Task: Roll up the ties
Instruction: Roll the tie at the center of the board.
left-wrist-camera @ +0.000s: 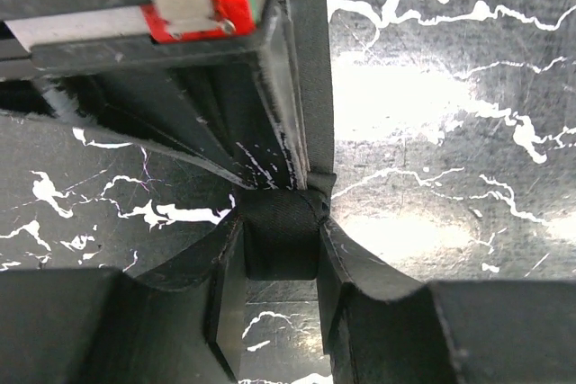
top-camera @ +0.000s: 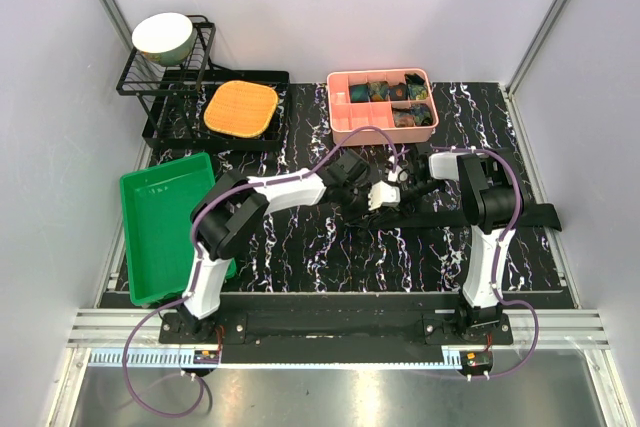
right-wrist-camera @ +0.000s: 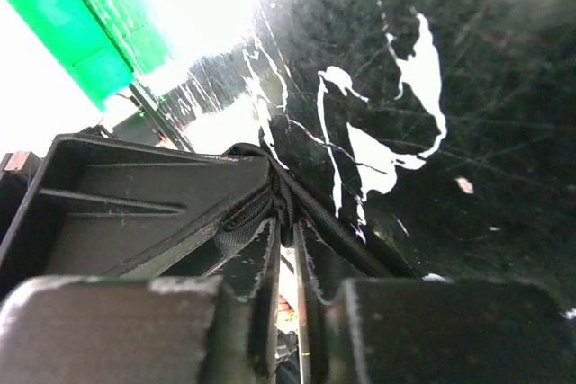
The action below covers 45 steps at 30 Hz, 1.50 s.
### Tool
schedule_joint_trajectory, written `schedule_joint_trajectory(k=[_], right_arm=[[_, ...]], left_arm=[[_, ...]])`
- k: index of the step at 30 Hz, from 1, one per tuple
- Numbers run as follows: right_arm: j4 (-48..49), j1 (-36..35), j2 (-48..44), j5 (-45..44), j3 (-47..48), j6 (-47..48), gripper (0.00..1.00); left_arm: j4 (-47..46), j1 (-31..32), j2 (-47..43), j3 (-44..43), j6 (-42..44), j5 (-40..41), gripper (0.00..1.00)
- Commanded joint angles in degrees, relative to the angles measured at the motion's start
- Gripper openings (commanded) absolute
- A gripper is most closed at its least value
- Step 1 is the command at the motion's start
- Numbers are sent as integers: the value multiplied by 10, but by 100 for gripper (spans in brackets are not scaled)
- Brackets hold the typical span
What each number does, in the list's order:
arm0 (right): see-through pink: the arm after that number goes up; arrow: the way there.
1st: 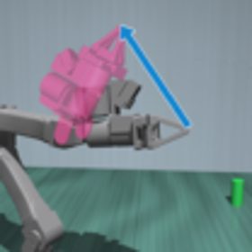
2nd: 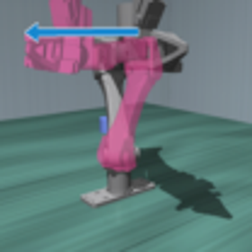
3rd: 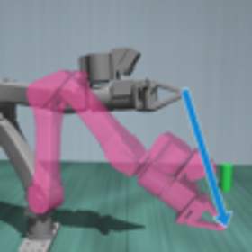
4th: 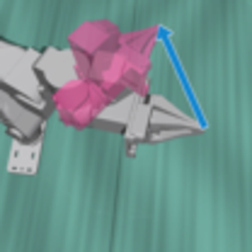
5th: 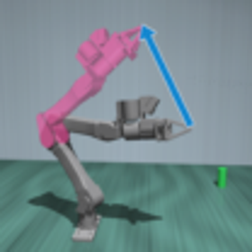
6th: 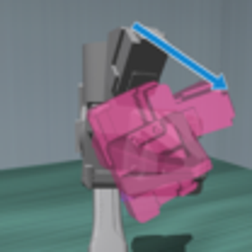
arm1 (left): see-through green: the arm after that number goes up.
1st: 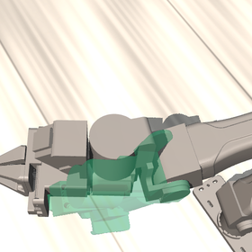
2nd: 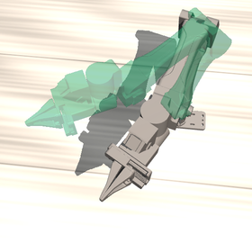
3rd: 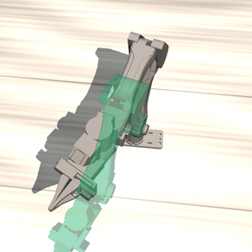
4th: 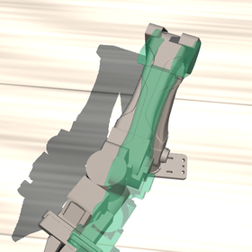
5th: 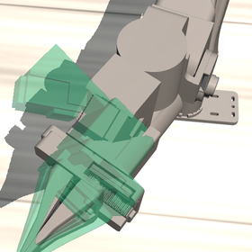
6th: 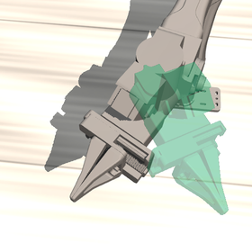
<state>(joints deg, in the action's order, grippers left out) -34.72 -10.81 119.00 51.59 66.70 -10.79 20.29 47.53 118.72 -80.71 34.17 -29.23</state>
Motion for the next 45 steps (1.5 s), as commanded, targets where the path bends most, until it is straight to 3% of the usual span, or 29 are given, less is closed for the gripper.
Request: schedule_joint_trajectory(k=[1,14,29,32,35,36,37,43,45], right_arm=[[12,13,-5,-30,5,17,19],[-38,43,-39,49,12,30,38],[21,-8,-31,80,1,-17,41],[27,-11,-28,62,-2,-14,38],[18,-10,-25,28,-5,-3,18],[14,-10,-26,9,-7,3,5],[11,-8,-28,0,-9,7,0],[-4,-1,-20,-61,-7,28,0],[-4,0,-13,-82,-1,30,0]], left_arm=[[120,5,20,38,39,60,22],[182,12,42,-15,22,122,19],[193,20,52,-21,20,133,19],[193,20,53,-22,18,132,19],[194,20,54,-22,15,131,19],[194,20,54,-21,15,131,19],[196,20,53,-22,17,133,19],[186,18,47,-19,7,123,28],[179,13,42,-17,0,111,40]])
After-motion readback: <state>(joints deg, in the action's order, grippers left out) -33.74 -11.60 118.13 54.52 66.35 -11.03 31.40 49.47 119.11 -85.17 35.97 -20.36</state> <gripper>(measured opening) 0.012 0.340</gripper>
